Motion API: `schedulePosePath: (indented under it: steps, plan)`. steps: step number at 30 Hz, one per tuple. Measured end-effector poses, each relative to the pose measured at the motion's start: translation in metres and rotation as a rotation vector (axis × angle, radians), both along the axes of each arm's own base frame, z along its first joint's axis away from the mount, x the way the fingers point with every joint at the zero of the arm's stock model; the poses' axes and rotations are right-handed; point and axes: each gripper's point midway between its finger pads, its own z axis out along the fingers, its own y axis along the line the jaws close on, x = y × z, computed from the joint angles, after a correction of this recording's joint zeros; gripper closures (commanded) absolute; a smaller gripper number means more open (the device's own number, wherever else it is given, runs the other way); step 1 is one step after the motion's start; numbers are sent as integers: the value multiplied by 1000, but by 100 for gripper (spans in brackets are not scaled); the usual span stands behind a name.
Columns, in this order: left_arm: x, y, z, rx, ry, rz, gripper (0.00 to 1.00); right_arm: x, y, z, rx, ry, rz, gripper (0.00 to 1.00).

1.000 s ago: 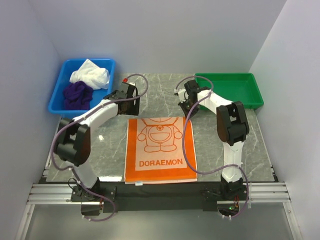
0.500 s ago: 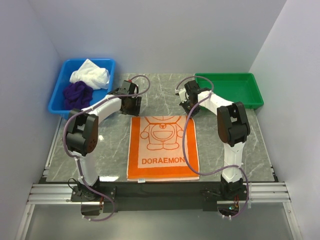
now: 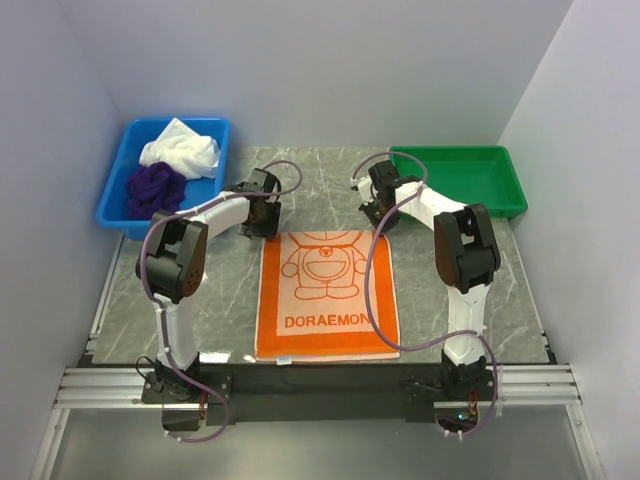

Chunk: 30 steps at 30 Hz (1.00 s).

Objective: Fold and stack the towels
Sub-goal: Fold the towel

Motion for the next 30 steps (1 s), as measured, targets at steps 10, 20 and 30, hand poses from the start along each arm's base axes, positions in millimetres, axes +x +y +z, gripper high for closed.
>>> schedulePosePath:
  steps: [10,20,30]
  plan:
    - [5,-3,9,8,-8,5,40,1,0,0,-5,-8,0,100]
    - [21,-18,44,-60,-55,-13,47,1,0,0,-25,-16,1,100]
    - [15,-20,25,-55,14,-24,57,1,0,0,-38,-24,3,100]
